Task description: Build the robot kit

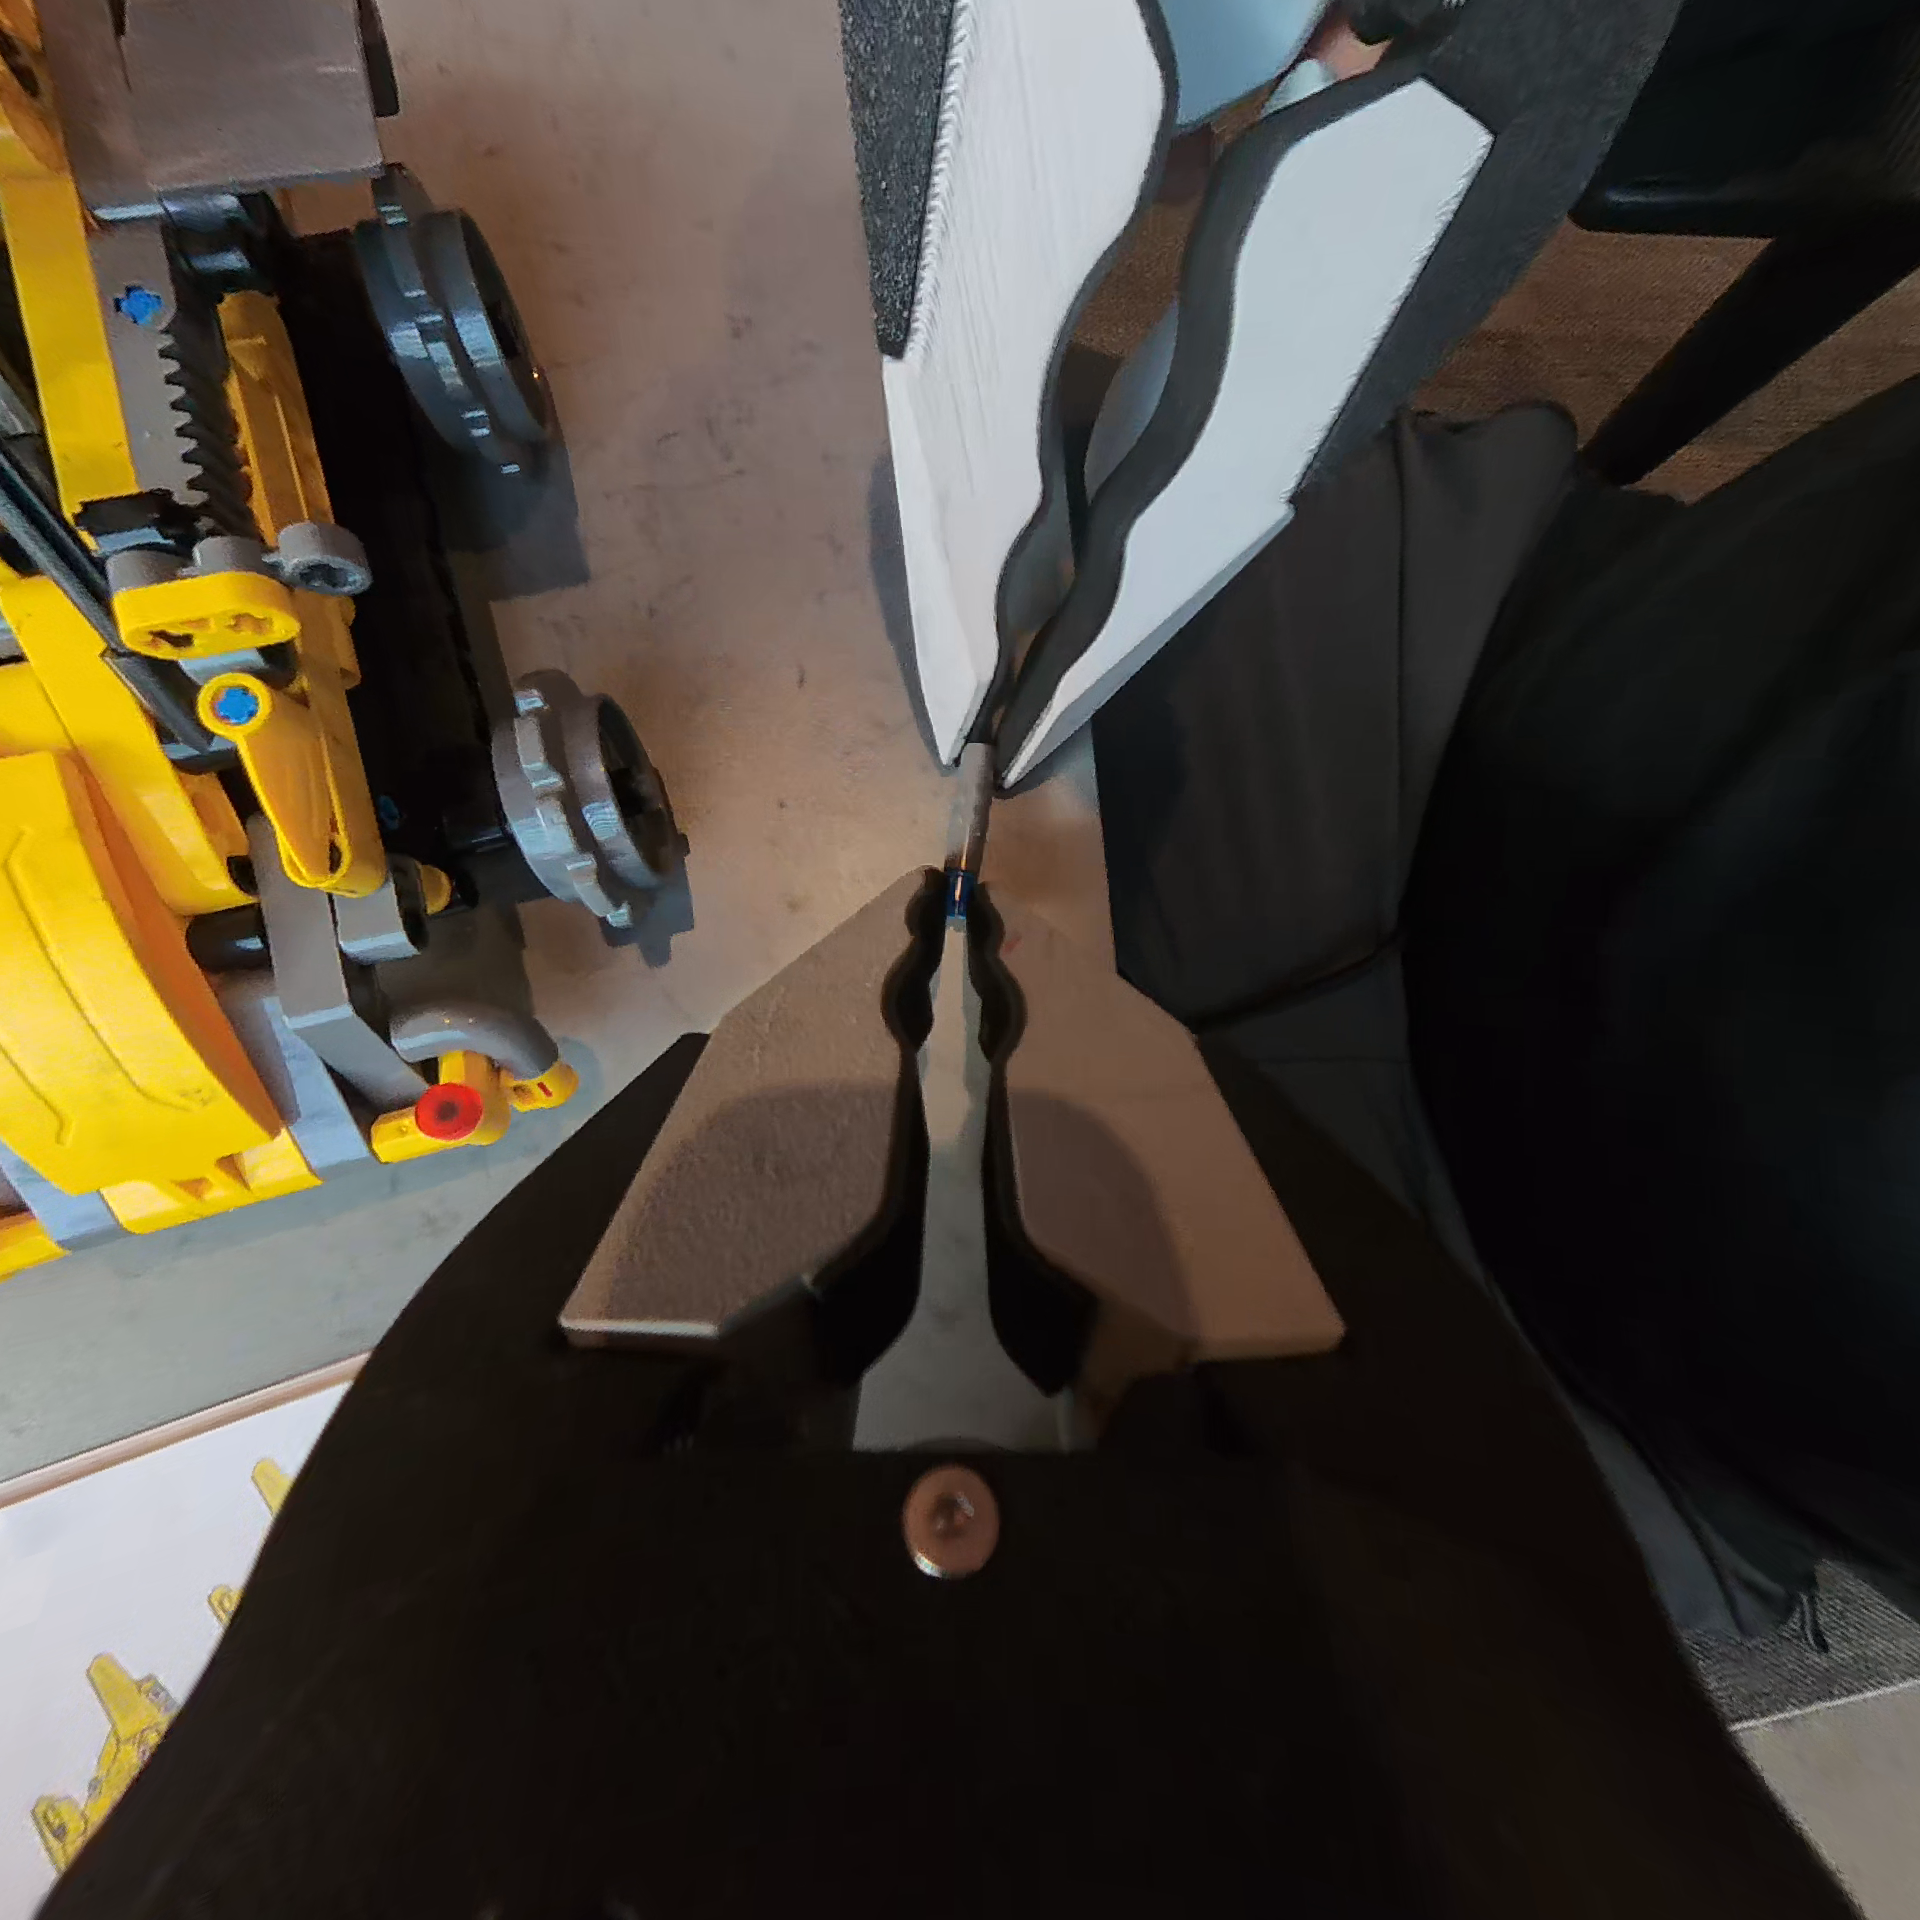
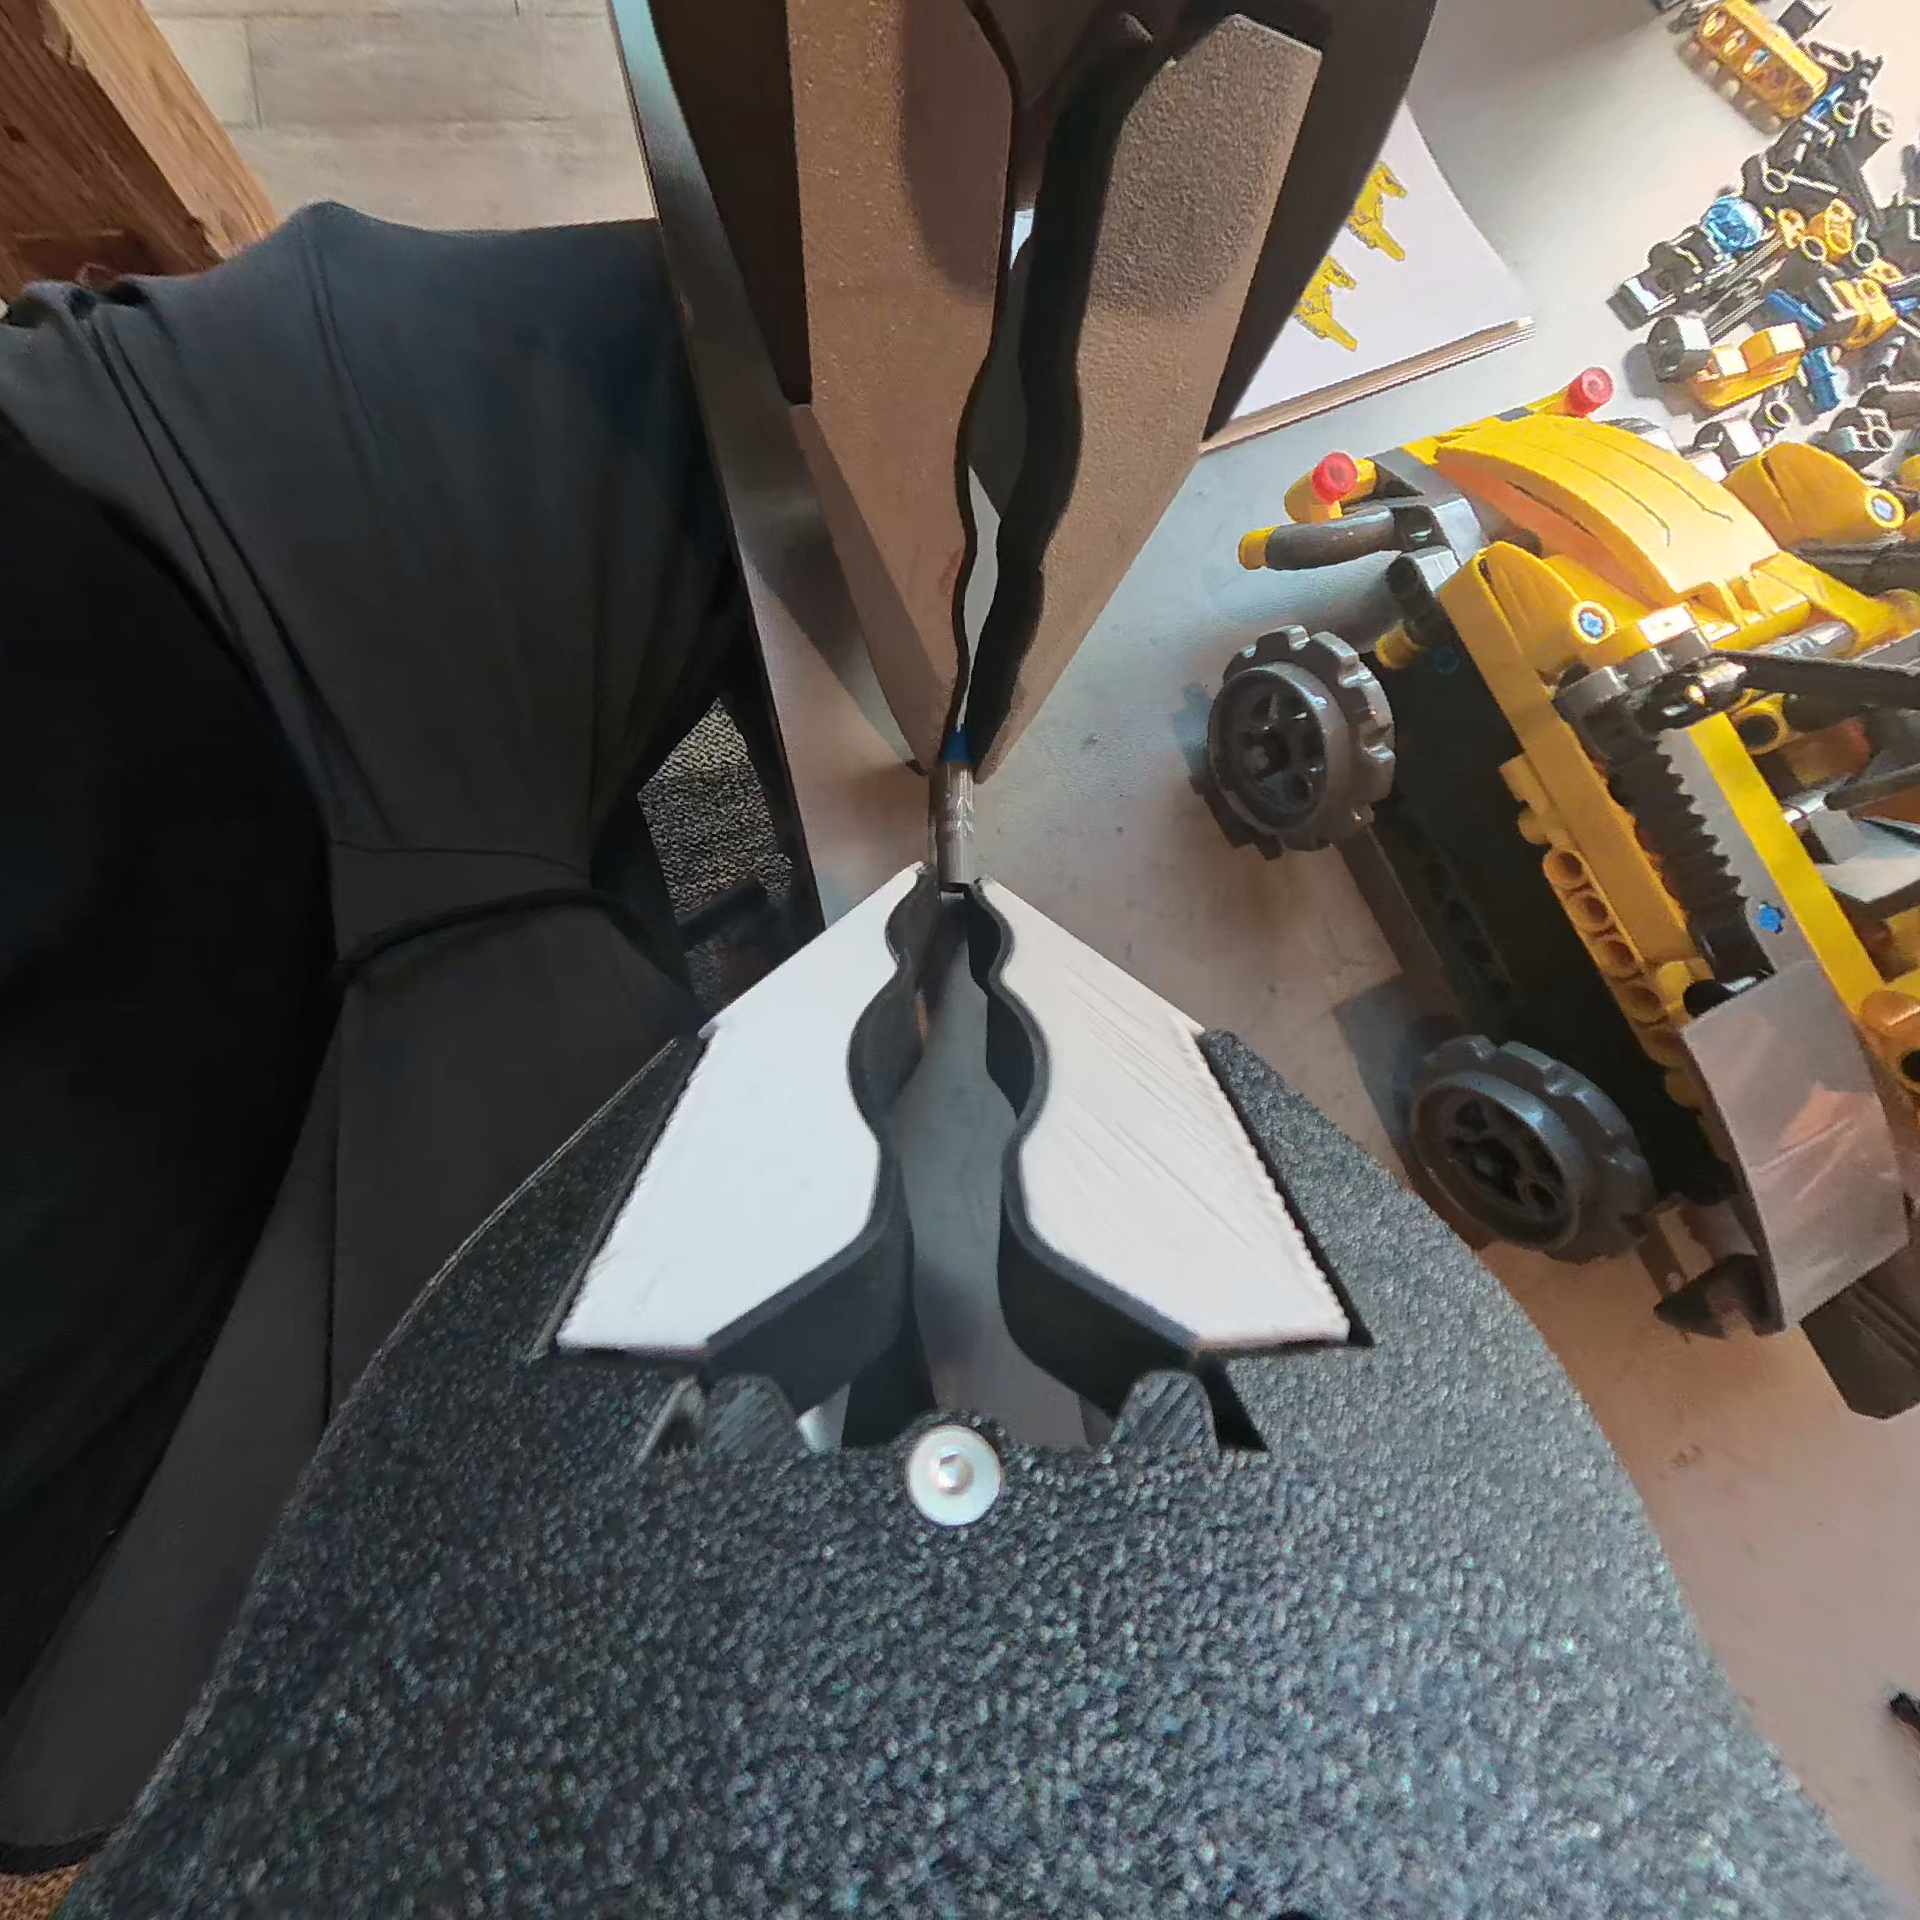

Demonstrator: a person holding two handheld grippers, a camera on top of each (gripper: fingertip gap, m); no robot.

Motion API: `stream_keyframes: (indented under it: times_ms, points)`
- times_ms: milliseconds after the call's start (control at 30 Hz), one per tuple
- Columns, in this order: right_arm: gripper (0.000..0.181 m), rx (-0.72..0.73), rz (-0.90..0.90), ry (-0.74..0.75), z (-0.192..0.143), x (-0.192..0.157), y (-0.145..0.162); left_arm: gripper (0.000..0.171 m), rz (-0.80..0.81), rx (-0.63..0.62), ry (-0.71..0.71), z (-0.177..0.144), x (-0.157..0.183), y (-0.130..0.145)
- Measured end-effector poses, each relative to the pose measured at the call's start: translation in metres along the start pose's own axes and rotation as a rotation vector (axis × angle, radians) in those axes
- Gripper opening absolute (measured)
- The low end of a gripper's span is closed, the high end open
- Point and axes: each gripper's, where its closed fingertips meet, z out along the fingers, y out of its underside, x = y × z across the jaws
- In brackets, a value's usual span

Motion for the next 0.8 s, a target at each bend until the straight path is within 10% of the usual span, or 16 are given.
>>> stream_keyframes:
  times_ms: [800]
  points:
    - [0.016,0.121,0.196,-0.11,-0.004,0.004,-0.001,0.0,0.048,0.154,-0.119,0.007,-0.003,-0.012]
